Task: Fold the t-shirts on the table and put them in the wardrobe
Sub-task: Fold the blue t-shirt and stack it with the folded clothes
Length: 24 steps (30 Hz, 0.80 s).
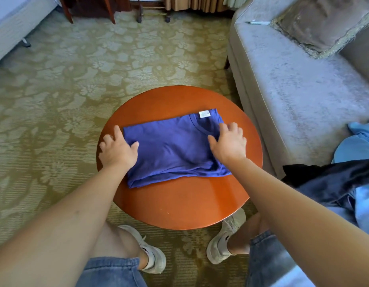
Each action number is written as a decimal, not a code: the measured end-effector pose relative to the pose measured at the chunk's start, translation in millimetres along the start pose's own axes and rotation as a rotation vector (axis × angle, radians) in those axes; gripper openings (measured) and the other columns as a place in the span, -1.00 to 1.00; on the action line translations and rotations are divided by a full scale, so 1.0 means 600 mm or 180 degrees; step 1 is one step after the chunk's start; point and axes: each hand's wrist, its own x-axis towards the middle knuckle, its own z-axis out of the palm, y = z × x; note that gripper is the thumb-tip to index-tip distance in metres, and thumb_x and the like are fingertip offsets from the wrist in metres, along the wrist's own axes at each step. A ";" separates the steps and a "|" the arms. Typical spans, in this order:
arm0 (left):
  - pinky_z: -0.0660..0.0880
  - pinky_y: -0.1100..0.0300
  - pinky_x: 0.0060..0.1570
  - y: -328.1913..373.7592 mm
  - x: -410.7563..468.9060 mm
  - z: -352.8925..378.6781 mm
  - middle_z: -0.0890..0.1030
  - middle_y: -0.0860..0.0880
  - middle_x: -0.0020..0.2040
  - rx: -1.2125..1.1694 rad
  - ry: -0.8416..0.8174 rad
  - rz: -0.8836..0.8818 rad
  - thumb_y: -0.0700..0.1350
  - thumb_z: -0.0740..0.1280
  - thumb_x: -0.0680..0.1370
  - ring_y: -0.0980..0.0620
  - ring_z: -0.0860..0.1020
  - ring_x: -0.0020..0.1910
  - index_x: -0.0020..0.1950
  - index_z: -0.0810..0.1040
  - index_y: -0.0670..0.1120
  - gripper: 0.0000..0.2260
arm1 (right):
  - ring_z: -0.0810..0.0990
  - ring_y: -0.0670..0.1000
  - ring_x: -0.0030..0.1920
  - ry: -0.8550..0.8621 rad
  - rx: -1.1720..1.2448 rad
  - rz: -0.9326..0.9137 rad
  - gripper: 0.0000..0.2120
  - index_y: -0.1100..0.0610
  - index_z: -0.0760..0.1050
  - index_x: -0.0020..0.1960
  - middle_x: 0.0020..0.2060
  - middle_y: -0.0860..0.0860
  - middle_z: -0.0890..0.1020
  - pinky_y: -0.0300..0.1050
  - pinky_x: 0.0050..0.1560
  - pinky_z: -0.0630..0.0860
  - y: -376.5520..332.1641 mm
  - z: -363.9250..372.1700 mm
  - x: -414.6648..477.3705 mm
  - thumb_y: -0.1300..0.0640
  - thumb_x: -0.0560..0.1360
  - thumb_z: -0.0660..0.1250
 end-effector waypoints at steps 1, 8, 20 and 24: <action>0.32 -0.14 0.28 0.007 -0.003 0.002 0.24 -0.22 0.47 -0.0116 -0.0054 -0.0098 0.18 0.27 0.57 -0.23 0.25 0.41 0.60 -0.03 -0.04 -0.27 | 0.29 0.22 0.37 -0.0134 0.0164 0.0297 -0.45 0.14 0.25 0.45 0.36 0.16 0.34 0.15 0.30 0.28 0.007 -0.004 0.006 -0.10 0.56 0.25; 0.34 -0.09 0.30 0.035 -0.021 0.008 0.34 -0.17 0.45 -0.0882 -0.0538 -0.0602 0.16 0.42 0.48 -0.22 0.30 0.43 0.60 -0.09 0.00 -0.11 | 0.42 0.25 0.31 -0.0911 0.1249 0.0830 -0.21 0.16 0.05 0.54 0.39 0.20 0.31 -0.02 0.14 0.43 0.002 -0.007 0.043 0.05 0.48 0.42; 0.35 0.14 0.01 0.024 -0.043 -0.016 0.45 -0.11 0.39 -0.1255 -0.1026 0.0102 -0.23 0.32 0.56 -0.01 0.41 0.01 0.60 -0.06 0.12 -0.23 | 0.31 0.10 0.46 -0.1122 0.1840 0.0356 -0.13 -0.05 -0.05 0.59 0.51 0.02 0.28 -0.23 0.19 0.29 0.032 -0.017 -0.008 0.25 0.49 0.40; 0.32 0.23 0.07 0.023 -0.056 -0.027 0.44 -0.13 0.40 -0.1176 -0.1062 0.0347 -0.26 0.29 0.58 -0.12 0.47 0.23 0.54 0.27 -0.02 -0.46 | 0.38 0.14 0.41 -0.0949 0.1688 0.0193 -0.25 -0.08 -0.02 0.59 0.46 0.06 0.36 -0.24 0.19 0.27 0.038 -0.029 -0.037 0.30 0.54 0.24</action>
